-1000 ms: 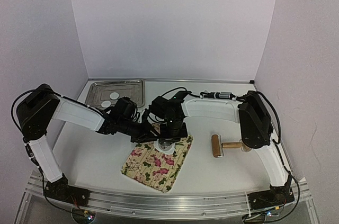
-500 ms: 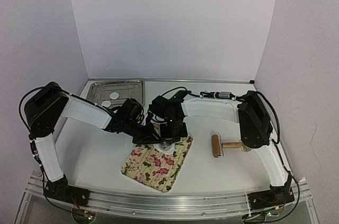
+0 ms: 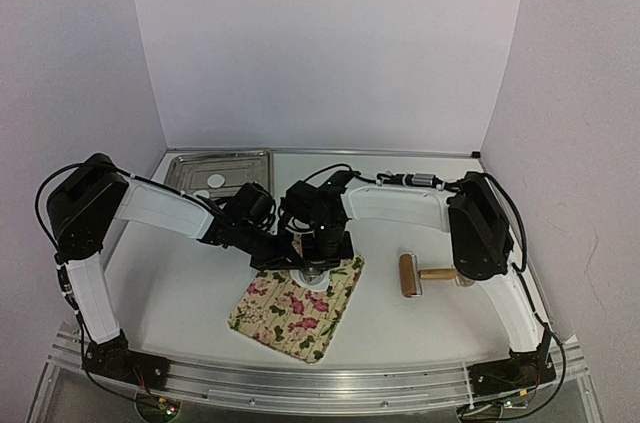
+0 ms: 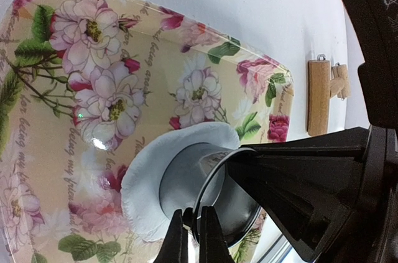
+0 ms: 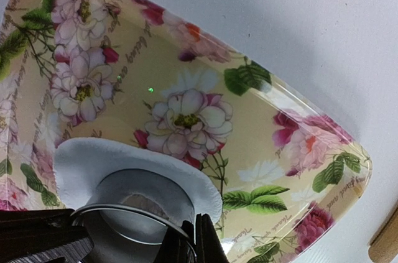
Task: Roll out the dumpling wrappers from the dough
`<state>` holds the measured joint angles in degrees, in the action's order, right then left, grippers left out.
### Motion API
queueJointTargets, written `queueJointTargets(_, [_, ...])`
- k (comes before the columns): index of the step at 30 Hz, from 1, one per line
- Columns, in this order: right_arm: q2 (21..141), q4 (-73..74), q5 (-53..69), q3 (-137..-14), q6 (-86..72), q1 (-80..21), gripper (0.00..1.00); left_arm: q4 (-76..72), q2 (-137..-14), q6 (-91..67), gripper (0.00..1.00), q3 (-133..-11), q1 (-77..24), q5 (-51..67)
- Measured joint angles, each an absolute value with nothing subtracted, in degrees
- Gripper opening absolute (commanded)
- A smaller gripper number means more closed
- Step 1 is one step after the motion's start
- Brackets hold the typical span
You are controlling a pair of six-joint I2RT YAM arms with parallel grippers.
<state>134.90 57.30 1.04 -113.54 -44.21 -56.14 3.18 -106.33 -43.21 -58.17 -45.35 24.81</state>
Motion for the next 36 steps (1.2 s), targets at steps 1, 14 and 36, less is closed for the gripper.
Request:
queueJointTargets(1, [134.92,57.30,1.06,-113.54,-44.21,-56.14,0.00,3.18,-106.36,-43.13,0.00,-58.18,-45.36,24.74])
queueJointTargets(14, [135.05,57.06,1.61,-113.08,-44.29,-55.94,0.00,2.72,-107.36,-42.81,0.00,-58.39,-45.40,24.81])
queueJointTargets(36, [135.97,57.38,1.10,-112.00,-46.28,-55.92,0.00,-2.14,-109.25,-41.97,0.00,-56.90,-46.15,23.91])
